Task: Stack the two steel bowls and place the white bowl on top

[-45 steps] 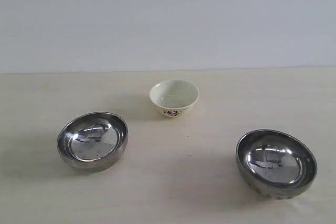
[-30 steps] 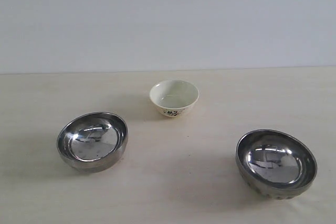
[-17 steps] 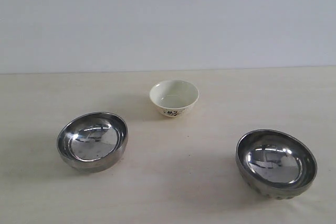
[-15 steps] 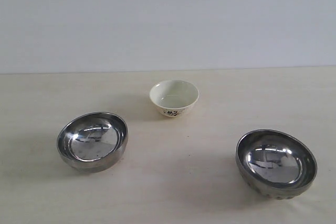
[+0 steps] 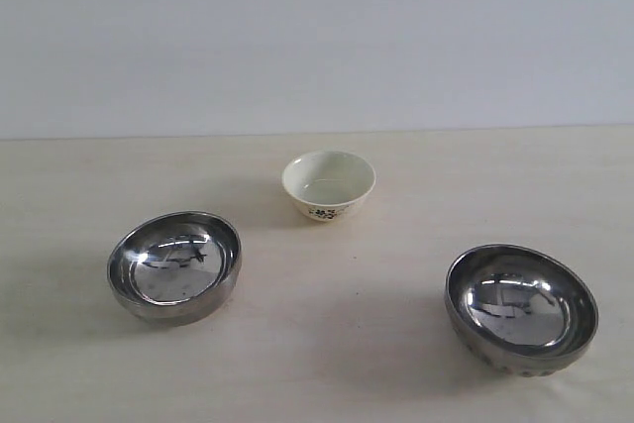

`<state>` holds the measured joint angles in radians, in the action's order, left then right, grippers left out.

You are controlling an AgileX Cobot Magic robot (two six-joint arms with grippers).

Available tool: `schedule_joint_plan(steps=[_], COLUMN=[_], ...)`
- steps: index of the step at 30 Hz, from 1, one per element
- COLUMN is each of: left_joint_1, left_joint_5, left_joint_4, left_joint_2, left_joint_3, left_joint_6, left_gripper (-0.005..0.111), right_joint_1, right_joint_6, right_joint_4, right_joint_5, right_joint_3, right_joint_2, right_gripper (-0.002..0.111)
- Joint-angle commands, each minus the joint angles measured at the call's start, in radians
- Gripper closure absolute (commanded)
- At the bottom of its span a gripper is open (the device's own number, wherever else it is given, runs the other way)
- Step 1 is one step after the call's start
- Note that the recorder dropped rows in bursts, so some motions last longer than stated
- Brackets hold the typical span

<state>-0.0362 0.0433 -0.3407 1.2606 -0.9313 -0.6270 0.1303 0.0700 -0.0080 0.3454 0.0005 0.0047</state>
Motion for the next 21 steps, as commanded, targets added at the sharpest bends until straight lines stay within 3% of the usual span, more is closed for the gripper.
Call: schedule_joint_plan(steps=[1, 4, 6, 13, 17, 21], left_joint_1=[0.013, 0.042, 0.071, 0.181, 0.196, 0.196], left_joint_5=[-0.135, -0.205, -0.264, -0.484, -0.649, -0.7], left_joint_4=[-0.044, -0.044, -0.038, 0.047, 0.233, 0.483], left_joint_2=[0.143, 0.225, 0.284, 0.437, 0.51, 0.559], left_joint_3=[-0.046, -0.081, -0.114, -0.245, -0.323, -0.338], left_joint_6=[0.002, 0.007, 0.053, 0.258, 0.468, 0.748], left_gripper=[0.058, 0.035, 0.029, 0.029, 0.029, 0.029], right_joint_1=[-0.004, -0.004, -0.004, -0.004, -0.004, -0.004], right_joint_6=[-0.002, -0.002, -0.002, -0.002, -0.002, -0.002], right_joint_4=[-0.001, -0.001, -0.001, -0.001, -0.001, -0.001], right_joint_5=[-0.005, -0.005, -0.005, -0.005, -0.005, -0.005], right_joint_3=[0.0, 0.0, 0.0, 0.0, 0.0, 0.0], right_joint_2=[-0.005, -0.005, -0.005, -0.005, -0.005, -0.005], right_gripper=[0.108, 0.108, 0.108, 0.108, 0.108, 0.108])
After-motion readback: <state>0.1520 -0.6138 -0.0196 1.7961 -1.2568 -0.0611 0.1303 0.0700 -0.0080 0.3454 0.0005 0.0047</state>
